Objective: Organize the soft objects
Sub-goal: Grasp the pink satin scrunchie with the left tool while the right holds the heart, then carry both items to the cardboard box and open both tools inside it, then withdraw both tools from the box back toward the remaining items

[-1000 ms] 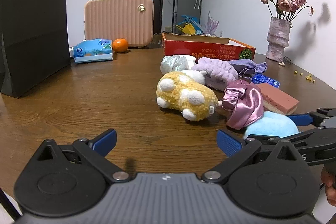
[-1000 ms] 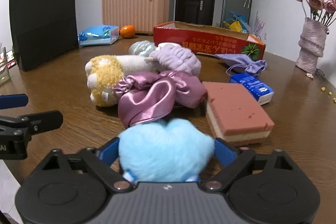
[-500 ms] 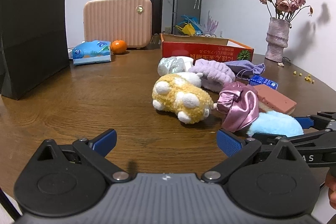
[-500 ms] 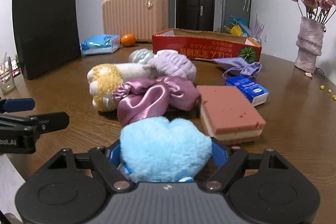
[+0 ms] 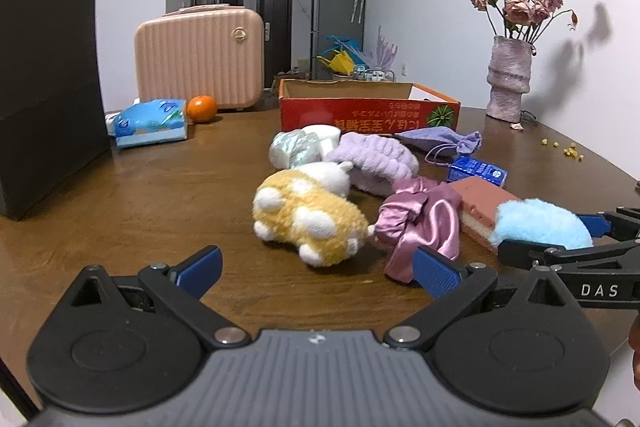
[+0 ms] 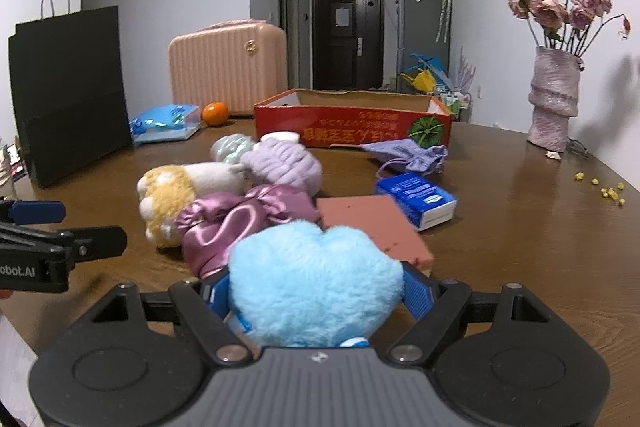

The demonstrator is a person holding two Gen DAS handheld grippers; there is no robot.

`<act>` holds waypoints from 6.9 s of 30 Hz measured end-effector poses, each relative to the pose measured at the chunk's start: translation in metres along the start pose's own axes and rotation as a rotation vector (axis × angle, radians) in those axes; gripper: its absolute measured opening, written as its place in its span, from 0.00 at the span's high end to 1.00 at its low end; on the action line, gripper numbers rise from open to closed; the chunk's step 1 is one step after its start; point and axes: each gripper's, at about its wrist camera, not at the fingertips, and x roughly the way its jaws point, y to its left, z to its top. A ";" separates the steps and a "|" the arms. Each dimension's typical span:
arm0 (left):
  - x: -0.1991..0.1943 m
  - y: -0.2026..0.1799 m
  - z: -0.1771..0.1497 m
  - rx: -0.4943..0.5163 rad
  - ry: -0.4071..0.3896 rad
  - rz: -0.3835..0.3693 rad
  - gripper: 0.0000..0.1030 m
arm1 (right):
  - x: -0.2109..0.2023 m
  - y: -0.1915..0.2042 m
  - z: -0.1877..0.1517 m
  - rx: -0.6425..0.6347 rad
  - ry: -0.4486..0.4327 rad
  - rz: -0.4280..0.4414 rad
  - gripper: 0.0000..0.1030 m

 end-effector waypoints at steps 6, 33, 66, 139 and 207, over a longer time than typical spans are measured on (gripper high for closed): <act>0.009 -0.015 0.009 0.033 0.000 -0.015 0.00 | -0.001 -0.016 0.003 0.017 -0.020 -0.026 0.21; 0.101 -0.079 0.037 0.210 0.138 -0.109 0.30 | 0.027 -0.065 0.014 0.031 -0.014 -0.097 0.21; 0.101 -0.072 0.050 0.169 0.126 -0.172 0.65 | 0.034 -0.063 0.036 0.008 -0.031 -0.101 0.21; 0.200 -0.049 0.202 0.128 -0.096 -0.148 0.65 | 0.173 -0.080 0.189 -0.129 -0.142 -0.122 0.21; 0.289 0.019 0.247 -0.005 -0.185 0.108 0.00 | 0.280 -0.123 0.218 -0.030 -0.070 -0.199 0.00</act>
